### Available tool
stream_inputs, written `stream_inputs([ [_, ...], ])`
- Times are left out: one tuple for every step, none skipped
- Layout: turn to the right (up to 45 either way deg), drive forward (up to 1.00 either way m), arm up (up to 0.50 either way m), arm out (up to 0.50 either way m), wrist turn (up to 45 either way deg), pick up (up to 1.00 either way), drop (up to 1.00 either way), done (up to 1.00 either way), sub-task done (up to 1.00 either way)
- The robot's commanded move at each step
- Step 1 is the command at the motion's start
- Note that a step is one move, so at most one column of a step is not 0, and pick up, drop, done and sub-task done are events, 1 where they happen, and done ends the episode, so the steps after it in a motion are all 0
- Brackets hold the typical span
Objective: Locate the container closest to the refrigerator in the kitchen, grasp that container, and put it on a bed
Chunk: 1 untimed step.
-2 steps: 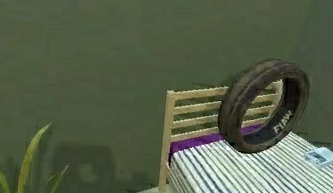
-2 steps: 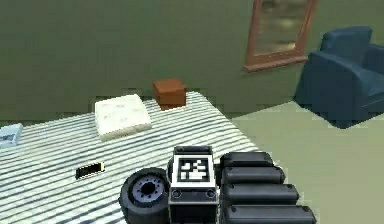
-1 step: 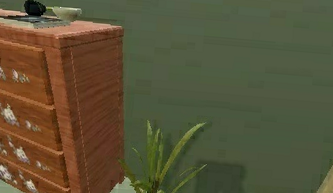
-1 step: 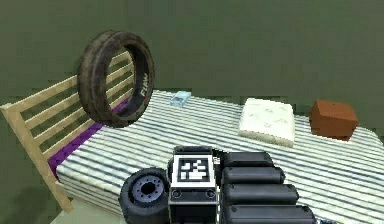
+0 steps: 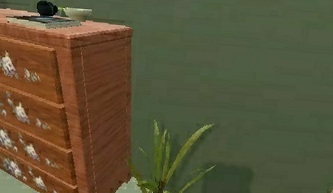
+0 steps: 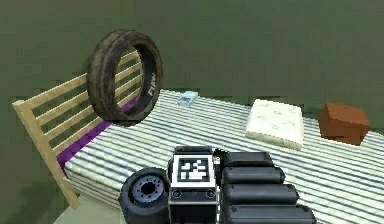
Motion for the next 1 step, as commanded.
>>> stream_inputs([
  [0.0,0.0,0.0,0.48,0.0,0.0,0.0,0.0,0.0],
])
